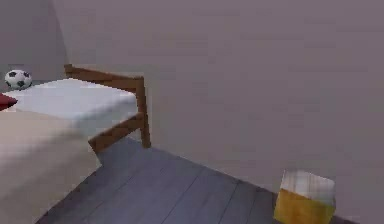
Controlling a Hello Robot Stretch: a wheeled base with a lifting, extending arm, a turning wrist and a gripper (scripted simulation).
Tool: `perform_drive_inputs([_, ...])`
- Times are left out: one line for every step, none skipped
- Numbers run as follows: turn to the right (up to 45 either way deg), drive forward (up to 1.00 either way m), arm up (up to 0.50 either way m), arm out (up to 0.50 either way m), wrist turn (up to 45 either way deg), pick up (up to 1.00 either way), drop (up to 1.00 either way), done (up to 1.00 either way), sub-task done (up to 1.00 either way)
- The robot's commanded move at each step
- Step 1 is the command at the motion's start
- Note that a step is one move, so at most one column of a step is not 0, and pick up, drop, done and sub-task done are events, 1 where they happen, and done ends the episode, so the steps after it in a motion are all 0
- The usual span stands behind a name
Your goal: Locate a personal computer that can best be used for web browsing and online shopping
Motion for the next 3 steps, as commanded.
perform_drive_inputs([-45.0,0.00,0.00,0.00,0.0,0.00,0.00,0.00,0.00])
perform_drive_inputs([-45.0,0.00,0.00,0.00,0.0,0.00,0.00,0.00,0.00])
perform_drive_inputs([-33.0,0.00,0.00,0.00,0.0,0.00,0.00,0.00,0.00])
